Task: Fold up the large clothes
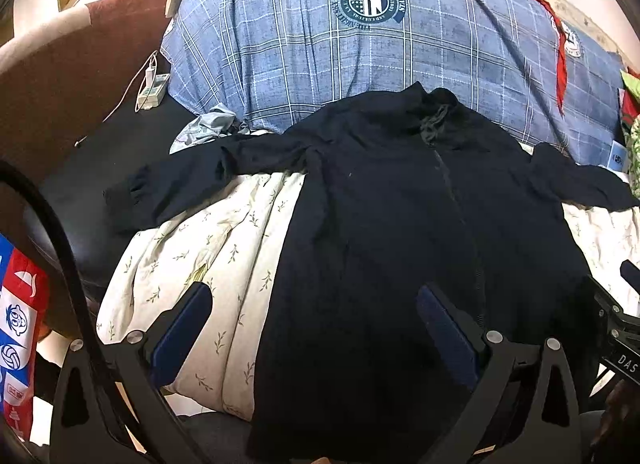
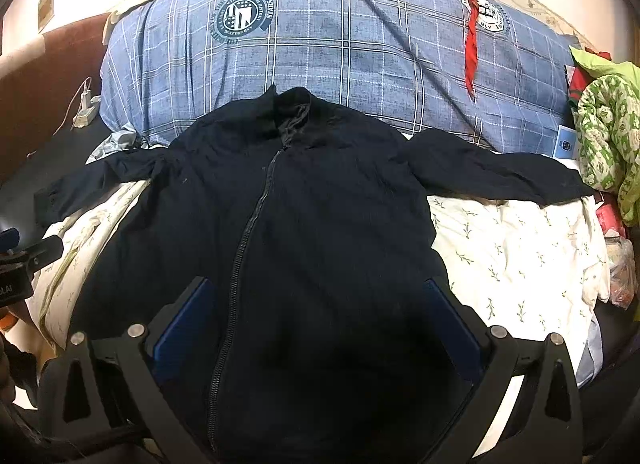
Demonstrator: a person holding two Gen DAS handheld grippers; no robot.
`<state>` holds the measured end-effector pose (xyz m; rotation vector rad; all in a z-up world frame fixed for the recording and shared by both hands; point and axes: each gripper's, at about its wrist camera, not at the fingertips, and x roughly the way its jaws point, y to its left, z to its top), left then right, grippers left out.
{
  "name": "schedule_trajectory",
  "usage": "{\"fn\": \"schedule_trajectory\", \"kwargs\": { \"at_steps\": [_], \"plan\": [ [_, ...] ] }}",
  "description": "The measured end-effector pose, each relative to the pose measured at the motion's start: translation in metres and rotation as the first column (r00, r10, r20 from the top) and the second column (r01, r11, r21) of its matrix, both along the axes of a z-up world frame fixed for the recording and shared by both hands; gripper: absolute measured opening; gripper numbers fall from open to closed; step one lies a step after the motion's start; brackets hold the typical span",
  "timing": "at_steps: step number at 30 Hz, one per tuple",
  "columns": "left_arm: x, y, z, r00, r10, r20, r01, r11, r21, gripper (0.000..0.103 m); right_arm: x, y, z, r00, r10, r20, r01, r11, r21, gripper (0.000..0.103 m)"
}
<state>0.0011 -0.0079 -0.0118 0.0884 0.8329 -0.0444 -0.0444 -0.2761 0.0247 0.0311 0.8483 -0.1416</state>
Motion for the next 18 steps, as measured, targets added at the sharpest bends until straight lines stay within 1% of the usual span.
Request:
{"fn": "schedule_trajectory", "kwargs": {
  "at_steps": [5, 6, 13, 16, 18],
  "plan": [
    [0.003, 0.003, -0.002, 1.000, 0.001, -0.010, -0.001, 1.000, 0.001, 0.103, 0.000, -0.001, -0.001, 1.000, 0.002, 0.000, -0.002, 1.000, 0.005, 0.103],
    [0.003, 0.004, -0.003, 1.000, 0.001, -0.020, -0.001, 1.000, -0.010, 0.103, 0.000, 0.000, -0.001, 1.000, 0.005, 0.000, -0.005, 1.000, 0.002, 0.103],
    [0.009, 0.005, -0.009, 1.000, 0.006, -0.013, -0.006, 1.000, 0.000, 0.103, 0.004, 0.006, -0.002, 1.000, 0.023, 0.001, -0.023, 1.000, -0.006, 0.103],
    [0.014, 0.009, -0.010, 1.000, 0.013, -0.028, -0.014, 1.000, -0.015, 0.102, 0.005, 0.007, -0.003, 0.999, 0.034, 0.005, -0.034, 0.999, -0.004, 0.103],
    [0.019, 0.015, -0.012, 0.999, 0.019, -0.035, -0.020, 0.999, -0.038, 0.102, 0.007, 0.008, -0.004, 0.999, 0.042, 0.007, -0.042, 0.999, -0.001, 0.103]
  ]
}}
